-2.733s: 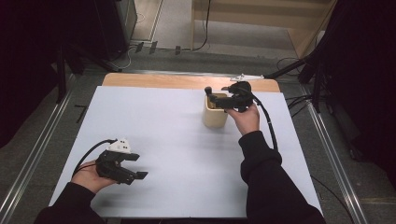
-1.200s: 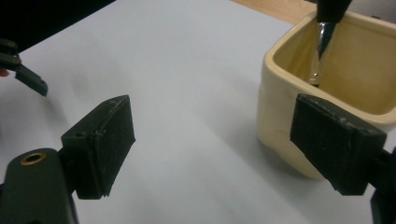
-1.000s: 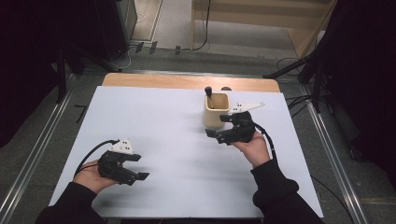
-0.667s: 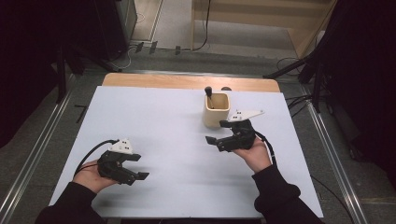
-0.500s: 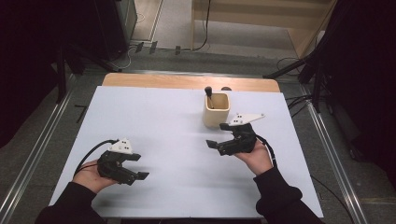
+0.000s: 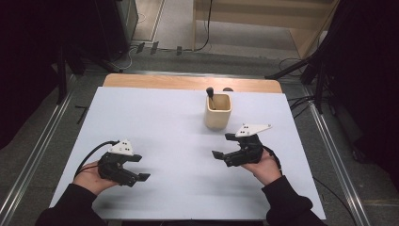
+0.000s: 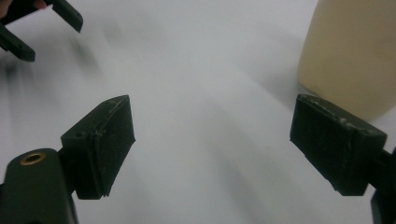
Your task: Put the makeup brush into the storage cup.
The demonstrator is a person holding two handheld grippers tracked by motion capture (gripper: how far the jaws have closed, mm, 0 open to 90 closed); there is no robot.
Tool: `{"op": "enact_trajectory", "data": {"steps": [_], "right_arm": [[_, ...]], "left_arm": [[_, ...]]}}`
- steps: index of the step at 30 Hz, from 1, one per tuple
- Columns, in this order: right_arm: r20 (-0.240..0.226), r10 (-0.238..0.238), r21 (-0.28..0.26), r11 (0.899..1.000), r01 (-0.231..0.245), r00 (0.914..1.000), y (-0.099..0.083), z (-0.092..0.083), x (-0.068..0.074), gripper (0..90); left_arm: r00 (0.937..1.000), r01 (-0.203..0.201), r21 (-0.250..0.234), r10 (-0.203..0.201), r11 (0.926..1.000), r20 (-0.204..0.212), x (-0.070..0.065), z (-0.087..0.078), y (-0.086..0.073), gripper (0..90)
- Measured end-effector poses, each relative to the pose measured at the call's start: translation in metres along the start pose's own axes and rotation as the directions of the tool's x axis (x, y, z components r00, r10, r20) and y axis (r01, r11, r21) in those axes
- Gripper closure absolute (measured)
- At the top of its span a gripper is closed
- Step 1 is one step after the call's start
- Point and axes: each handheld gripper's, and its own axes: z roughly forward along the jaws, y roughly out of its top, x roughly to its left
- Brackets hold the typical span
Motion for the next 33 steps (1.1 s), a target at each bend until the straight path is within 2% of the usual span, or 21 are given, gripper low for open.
{"op": "enact_trajectory", "data": {"steps": [3,12,33], "right_arm": [[0.015,-0.016,0.024,1.0,0.016,0.9998,-0.003,-0.001,0.0,14.5],[0.006,-0.014,0.064,0.998,0.013,0.9999,-0.016,-0.003,0.0,14.5],[0.003,-0.033,0.083,0.996,0.032,0.9995,-0.036,-0.021,-0.004,14.7]], "left_arm": [[1.0,0.001,-0.004,-0.001,1.0,0.001,-0.001,0.0,0.0,25.6],[1.0,0.0,-0.007,0.0,1.0,-0.003,0.0,-0.001,0.0,25.5],[1.0,-0.005,-0.012,0.005,0.9999,-0.006,-0.001,-0.001,0.0,25.4]]}}
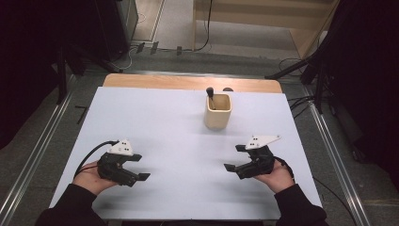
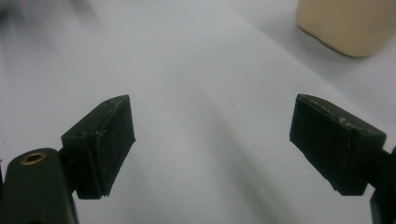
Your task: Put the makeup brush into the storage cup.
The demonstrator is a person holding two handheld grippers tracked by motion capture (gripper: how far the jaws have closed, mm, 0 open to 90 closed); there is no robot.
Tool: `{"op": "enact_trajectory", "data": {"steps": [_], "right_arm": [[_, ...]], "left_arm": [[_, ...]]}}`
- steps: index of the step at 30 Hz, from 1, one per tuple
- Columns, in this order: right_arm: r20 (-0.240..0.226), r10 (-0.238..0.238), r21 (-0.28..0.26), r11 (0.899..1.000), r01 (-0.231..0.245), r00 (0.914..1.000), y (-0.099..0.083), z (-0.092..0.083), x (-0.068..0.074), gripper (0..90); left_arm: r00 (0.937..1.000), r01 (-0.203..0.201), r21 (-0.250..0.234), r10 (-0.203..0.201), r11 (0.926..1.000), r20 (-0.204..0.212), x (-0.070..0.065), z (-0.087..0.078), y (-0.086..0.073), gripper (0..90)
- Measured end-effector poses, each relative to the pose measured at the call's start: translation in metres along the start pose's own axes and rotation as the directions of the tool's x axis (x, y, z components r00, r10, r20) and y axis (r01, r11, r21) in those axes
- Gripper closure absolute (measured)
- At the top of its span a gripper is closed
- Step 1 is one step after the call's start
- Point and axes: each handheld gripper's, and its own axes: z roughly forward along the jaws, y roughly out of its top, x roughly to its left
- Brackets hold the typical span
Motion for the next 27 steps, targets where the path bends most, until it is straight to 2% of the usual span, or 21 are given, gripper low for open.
{"op": "enact_trajectory", "data": {"steps": [3,11,17,27], "right_arm": [[-0.004,-0.011,-0.01,1.0,0.01,0.9999,-0.0018,-0.0016,-0.0025,14.6],[-0.001,-0.008,0.008,1.0,0.008,1.0,-0.0055,-0.0019,-0.0074,14.7],[-0.007,-0.019,0.025,0.999,0.019,0.9998,-0.0059,0.0002,-0.0059,14.9],[-0.01,-0.028,0.022,0.999,0.029,0.9995,-0.0058,0.0004,-0.0056,14.9]], "left_arm": [[1.0,-0.001,0.0,0.001,1.0,-0.001,0.0,0.0001,0.0001,25.4],[1.0,-0.004,0.0,0.004,1.0,-0.002,-0.0002,0.0003,0.0,25.4],[1.0,-0.002,-0.006,0.002,1.0,0.0,-0.0007,0.0,0.0004,25.4],[1.0,-0.002,-0.005,0.002,1.0,0.002,-0.0005,0.0002,0.0001,25.4]]}}
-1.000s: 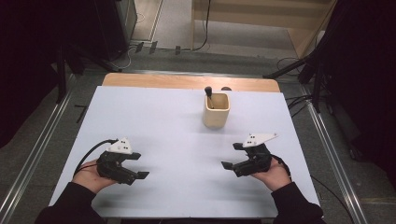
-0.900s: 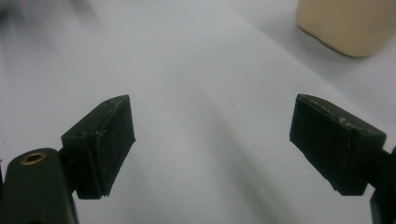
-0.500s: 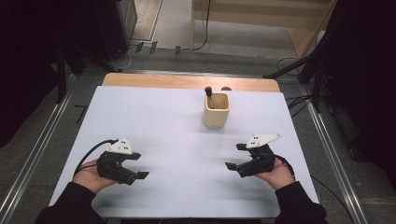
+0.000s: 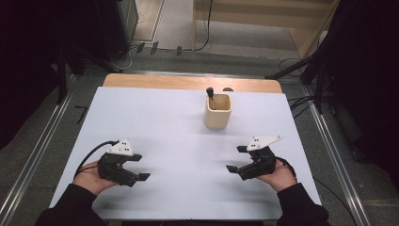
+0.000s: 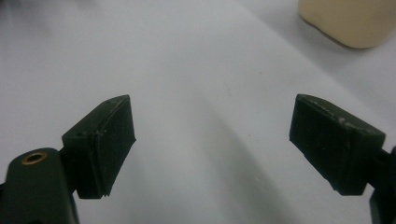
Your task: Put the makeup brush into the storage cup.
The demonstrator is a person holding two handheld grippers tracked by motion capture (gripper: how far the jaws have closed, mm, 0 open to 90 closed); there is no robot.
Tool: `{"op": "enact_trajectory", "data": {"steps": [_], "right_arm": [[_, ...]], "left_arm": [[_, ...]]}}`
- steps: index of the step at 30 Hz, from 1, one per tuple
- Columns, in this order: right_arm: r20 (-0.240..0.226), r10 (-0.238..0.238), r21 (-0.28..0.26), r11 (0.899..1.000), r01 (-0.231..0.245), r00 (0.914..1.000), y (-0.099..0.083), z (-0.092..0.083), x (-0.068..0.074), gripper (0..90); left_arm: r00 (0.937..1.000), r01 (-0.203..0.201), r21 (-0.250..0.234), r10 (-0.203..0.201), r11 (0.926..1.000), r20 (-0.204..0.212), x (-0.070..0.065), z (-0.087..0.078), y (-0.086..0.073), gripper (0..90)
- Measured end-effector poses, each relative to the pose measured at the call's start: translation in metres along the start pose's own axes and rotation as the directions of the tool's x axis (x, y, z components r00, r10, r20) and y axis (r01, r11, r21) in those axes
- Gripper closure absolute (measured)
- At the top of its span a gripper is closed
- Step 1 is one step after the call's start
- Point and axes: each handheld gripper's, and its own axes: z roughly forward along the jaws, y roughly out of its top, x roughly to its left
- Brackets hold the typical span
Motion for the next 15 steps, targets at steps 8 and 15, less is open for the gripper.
{"op": "enact_trajectory", "data": {"steps": [8,15], "right_arm": [[-0.005,-0.003,0.001,1.0,0.003,1.0,0.0,0.0002,0.0003,14.9],[-0.007,-0.012,0.01,1.0,0.012,0.9999,0.0,0.0012,0.0014,14.9]], "left_arm": [[1.0,-0.001,0.0,0.001,1.0,0.001,0.0001,0.0,0.0,25.4],[1.0,-0.005,0.007,0.005,1.0,-0.001,0.0001,0.0003,-0.0001,25.4]]}}
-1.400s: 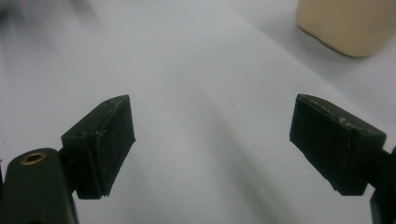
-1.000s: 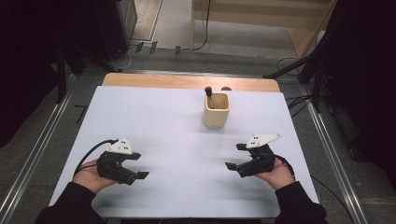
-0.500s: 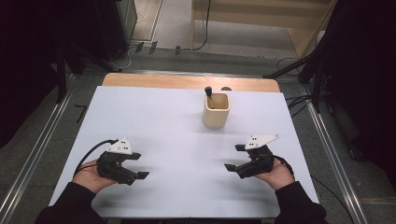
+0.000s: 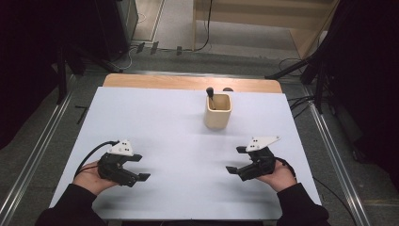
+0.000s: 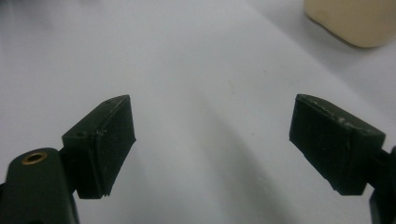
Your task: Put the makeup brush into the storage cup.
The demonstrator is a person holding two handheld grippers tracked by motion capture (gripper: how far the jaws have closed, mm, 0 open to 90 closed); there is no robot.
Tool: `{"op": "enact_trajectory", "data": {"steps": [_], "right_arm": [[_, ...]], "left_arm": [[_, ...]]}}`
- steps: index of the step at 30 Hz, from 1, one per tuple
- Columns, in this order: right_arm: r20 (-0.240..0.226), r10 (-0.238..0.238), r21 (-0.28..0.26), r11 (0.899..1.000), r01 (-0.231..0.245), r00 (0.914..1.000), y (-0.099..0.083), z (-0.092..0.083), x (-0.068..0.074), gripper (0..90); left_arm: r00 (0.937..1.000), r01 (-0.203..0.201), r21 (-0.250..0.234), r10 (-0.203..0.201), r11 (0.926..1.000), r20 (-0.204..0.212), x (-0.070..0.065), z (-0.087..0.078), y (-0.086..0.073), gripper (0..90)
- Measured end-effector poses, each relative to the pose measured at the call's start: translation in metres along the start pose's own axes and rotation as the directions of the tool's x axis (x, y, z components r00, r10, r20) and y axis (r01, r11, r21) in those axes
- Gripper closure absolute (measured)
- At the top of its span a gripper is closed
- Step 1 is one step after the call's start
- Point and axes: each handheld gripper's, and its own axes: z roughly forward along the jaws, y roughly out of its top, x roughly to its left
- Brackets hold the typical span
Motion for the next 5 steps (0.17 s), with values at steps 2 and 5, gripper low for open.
{"op": "enact_trajectory", "data": {"steps": [2,5], "right_arm": [[-0.002,-0.004,0.0,1.0,0.004,1.0,0.0,0.0002,-0.0001,14.9],[-0.001,-0.003,-0.001,1.0,0.003,1.0,0.0,0.0002,-0.0003,14.9]], "left_arm": [[1.0,0.0,0.0,0.0,1.0,0.0,0.0002,0.0001,-0.0001,25.4],[1.0,0.0,-0.001,0.0,1.0,0.0,0.0003,0.0002,0.0,25.4]]}}
